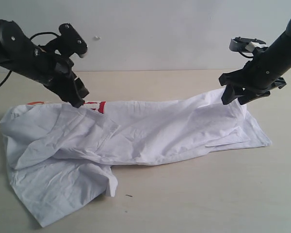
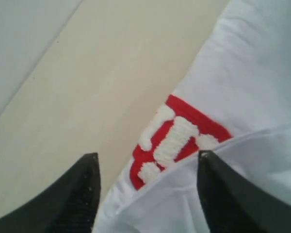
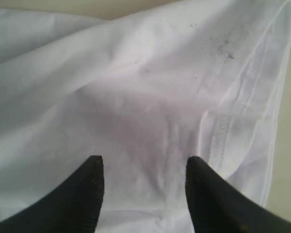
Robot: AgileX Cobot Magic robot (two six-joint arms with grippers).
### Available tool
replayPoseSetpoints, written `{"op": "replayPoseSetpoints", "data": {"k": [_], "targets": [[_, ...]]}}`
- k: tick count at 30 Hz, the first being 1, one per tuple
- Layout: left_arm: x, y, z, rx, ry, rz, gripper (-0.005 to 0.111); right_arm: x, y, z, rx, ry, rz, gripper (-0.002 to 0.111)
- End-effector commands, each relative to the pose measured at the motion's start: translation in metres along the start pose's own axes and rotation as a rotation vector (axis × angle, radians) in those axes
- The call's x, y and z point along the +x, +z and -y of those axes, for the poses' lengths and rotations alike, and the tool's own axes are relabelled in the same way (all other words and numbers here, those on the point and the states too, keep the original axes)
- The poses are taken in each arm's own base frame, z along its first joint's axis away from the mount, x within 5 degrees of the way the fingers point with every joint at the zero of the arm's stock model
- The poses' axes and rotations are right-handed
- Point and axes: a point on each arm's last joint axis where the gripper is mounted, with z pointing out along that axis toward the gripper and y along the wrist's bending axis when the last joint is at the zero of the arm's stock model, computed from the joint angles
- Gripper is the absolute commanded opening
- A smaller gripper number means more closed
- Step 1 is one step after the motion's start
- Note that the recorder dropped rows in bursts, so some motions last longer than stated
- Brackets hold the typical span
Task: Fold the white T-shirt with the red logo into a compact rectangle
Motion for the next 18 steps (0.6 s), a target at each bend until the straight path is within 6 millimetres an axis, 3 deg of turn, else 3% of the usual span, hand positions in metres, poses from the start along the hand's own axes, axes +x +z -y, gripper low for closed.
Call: {"op": "replayPoseSetpoints", "data": {"k": [1, 3, 6, 8, 10, 12, 18], "targets": [[-0.005, -0.031, 0.009, 0.114, -0.095, -0.053, 0.038, -0.002, -0.002, 0.001, 0.006, -0.009, 0.012, 0.050], [-0.005, -0.055, 0.020, 0.210, -0.153, -0.094, 0.038, -0.004, -0.002, 0.001, 0.013, -0.009, 0.026, 0.050], [0.002, -0.090, 0.066, 0.326, -0.138, -0.142, 0.048, -0.005, -0.002, 0.002, 0.018, -0.009, 0.039, 0.050], [0.017, -0.098, 0.103, 0.338, -0.070, -0.190, 0.051, -0.006, -0.002, 0.001, 0.012, -0.002, 0.045, 0.050], [0.031, -0.098, 0.132, 0.333, -0.049, -0.213, 0.054, -0.006, -0.002, 0.000, -0.004, 0.012, 0.047, 0.050], [0.044, -0.091, 0.147, 0.320, -0.035, -0.234, 0.058, -0.006, -0.002, -0.001, -0.009, 0.015, 0.046, 0.050], [0.064, -0.069, 0.171, 0.296, 0.001, -0.259, 0.063, -0.004, -0.002, -0.002, -0.026, 0.021, 0.029, 0.050]]}}
